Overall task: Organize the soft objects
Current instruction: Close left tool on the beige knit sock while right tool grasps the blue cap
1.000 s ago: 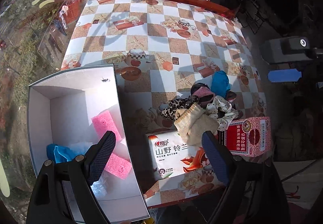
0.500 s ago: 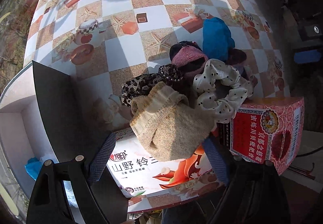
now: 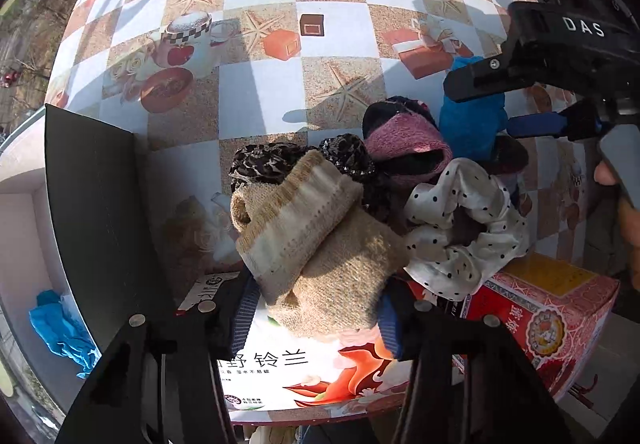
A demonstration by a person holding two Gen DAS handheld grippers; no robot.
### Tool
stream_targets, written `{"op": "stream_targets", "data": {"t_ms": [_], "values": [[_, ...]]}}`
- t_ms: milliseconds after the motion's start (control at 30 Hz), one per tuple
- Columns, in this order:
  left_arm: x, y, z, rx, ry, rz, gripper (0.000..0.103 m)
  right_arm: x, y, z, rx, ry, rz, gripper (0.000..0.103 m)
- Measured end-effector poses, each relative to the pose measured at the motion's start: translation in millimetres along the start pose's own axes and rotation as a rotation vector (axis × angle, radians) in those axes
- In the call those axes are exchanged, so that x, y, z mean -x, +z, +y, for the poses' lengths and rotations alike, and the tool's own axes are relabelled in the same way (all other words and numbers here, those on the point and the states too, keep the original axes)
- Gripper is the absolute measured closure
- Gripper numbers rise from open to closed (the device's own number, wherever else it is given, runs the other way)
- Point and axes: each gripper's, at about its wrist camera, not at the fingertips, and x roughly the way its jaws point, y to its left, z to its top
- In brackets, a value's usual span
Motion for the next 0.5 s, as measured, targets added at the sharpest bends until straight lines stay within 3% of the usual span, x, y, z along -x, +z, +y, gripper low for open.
{"op": "stream_targets", "data": {"t_ms": [33,67,100,133,167,200,500], "values": [[0.9,1.3,1.4,0.014,-0.015,-0.006,0.068,-4.2,1.8,-2.4,-0.003,0.002,0.007,0.004],[3.1,2.1,2.8,0.022,-0.022,-0.018,0.073,-7.1,2.3,-5.0,-0.006,0.000,0.015,0.019],[6.9,2.8,4.3,0.027,-0.022,-0.037,0.077,-9.4,2.1,-8.4,-0.010,0.001,0.024,0.042],[11.1,3.7,5.9,0.029,-0.019,-0.056,0.078,-9.9,0.7,-12.0,-0.014,0.015,0.025,0.053],[15.0,4.4,7.1,0.030,-0.018,-0.072,0.079,-7.2,-0.4,-17.0,-0.023,0.038,0.011,0.054],[21.1,6.6,11.0,0.035,-0.021,-0.089,0.079,-2.7,-2.9,-21.3,-0.032,0.051,-0.008,0.062],[53.8,18.5,9.7,0.009,0.003,-0.181,0.080,57.0,-24.2,-56.6,-0.109,0.128,-0.171,0.065]]}}
